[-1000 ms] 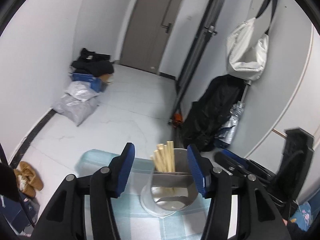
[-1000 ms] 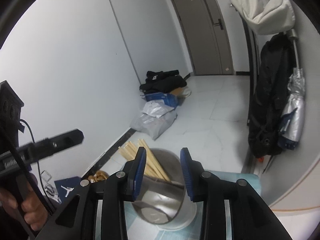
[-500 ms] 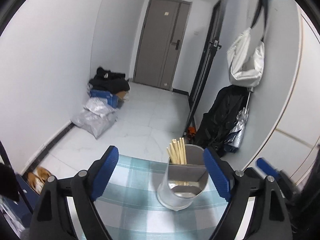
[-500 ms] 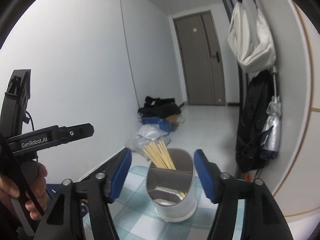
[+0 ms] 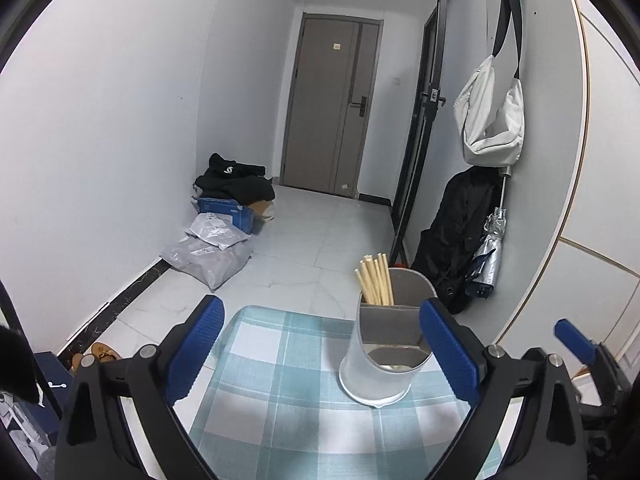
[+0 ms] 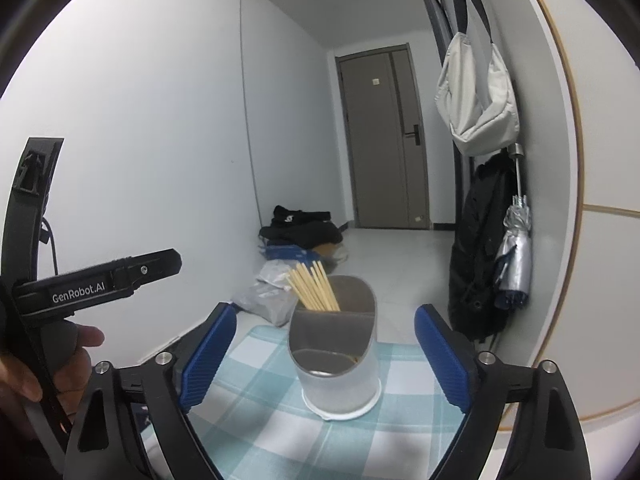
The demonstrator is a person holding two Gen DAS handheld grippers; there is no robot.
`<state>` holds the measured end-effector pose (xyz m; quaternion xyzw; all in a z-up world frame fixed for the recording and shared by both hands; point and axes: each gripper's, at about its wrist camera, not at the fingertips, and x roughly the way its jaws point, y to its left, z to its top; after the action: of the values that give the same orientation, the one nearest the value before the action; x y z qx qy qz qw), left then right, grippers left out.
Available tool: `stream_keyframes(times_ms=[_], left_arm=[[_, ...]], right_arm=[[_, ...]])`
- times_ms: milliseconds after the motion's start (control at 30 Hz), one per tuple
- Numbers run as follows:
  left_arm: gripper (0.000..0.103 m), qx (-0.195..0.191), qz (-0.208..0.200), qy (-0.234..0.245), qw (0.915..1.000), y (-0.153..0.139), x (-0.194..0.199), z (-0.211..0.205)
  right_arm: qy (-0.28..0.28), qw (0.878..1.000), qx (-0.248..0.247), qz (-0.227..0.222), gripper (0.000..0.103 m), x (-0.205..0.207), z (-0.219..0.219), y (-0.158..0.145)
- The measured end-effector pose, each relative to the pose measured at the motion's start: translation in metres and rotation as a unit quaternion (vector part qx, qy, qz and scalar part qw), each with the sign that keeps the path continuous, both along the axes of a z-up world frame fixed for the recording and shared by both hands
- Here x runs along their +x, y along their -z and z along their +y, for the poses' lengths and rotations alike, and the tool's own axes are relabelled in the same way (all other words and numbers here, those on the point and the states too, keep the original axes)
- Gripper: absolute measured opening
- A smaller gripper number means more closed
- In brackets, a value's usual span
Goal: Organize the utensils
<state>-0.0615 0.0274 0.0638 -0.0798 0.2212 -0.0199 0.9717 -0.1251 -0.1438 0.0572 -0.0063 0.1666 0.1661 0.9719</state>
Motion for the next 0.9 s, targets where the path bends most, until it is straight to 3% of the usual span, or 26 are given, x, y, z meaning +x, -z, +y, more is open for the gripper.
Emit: stream_keyframes(times_ms=[100, 467, 900], left_arm=[[0.097, -0.002, 0.001, -0.002, 1.0, 0.01, -0.002, 0.001], [0.097, 0.013, 0.036, -0.006, 0.9992, 0.043, 0.005, 0.002], [0.097, 0.014, 0.038, -0.013, 0.9991, 0.044, 0.002, 0.0]], right_arm=[[0.008, 1.0, 0.003, -0.002, 0.098, -0.003, -0.002, 0.005], [0.024, 0.999, -0.018, 0.04, 0.099, 0.004, -0.002, 0.037], [0.044, 0.996, -0.022, 0.069, 0.099, 0.011, -0.005, 0.052]])
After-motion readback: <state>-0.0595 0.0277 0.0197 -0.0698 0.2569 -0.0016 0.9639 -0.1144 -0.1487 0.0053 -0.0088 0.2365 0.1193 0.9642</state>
